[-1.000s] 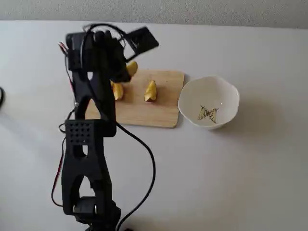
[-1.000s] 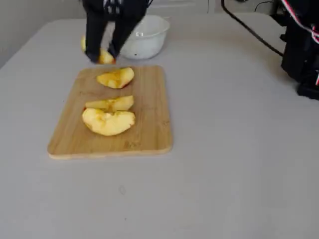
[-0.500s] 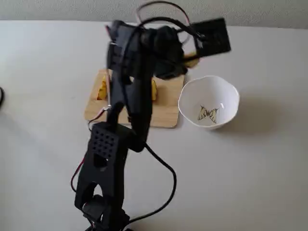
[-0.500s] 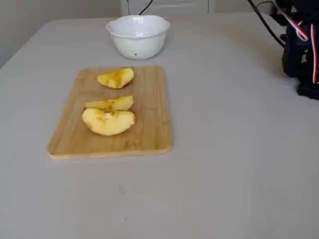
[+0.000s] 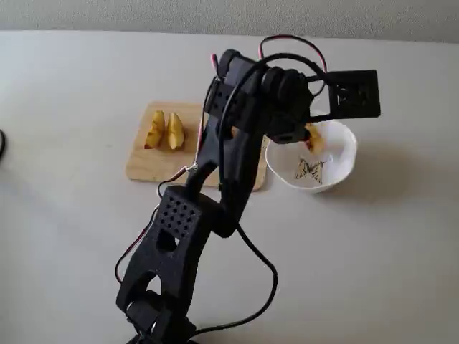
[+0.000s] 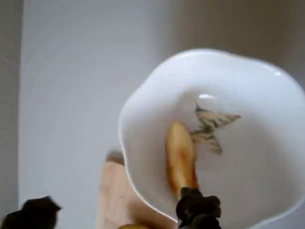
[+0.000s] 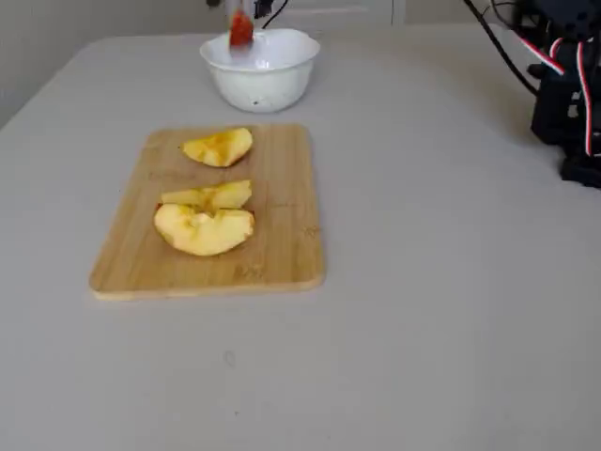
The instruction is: Pick up the second from the right apple slice from the cutting board and place it into the bowl
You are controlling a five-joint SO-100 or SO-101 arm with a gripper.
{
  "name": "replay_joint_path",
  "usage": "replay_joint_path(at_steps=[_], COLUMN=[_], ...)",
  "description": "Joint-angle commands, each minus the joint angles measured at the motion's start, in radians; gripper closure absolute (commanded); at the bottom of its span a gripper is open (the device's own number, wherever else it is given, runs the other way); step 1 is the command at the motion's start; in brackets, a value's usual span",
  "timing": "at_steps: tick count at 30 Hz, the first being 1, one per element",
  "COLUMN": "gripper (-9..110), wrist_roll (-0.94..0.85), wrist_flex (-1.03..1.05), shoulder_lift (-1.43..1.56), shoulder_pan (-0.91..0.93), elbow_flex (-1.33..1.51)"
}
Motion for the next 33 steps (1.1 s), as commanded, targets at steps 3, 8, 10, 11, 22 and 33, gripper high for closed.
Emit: replay_joint_path(at_steps=[3, 8, 10, 11, 22, 33], gripper=[62, 94, 101, 101, 101, 101], wrist_roll=[0.009, 0.074, 0.112, 0.135, 0.402, 0.370], wrist_flex=[0.044, 0.044, 0.044, 0.044, 0.040, -0.370], shoulder_lift=[0.189, 0.457, 0.600, 0.676, 1.436, 2.436], shoulder_pan=[-0.035, -0.150, -0.212, -0.245, -0.512, -0.253], elbow_flex=[-0.037, -0.035, 0.015, 0.055, 0.537, 1.996])
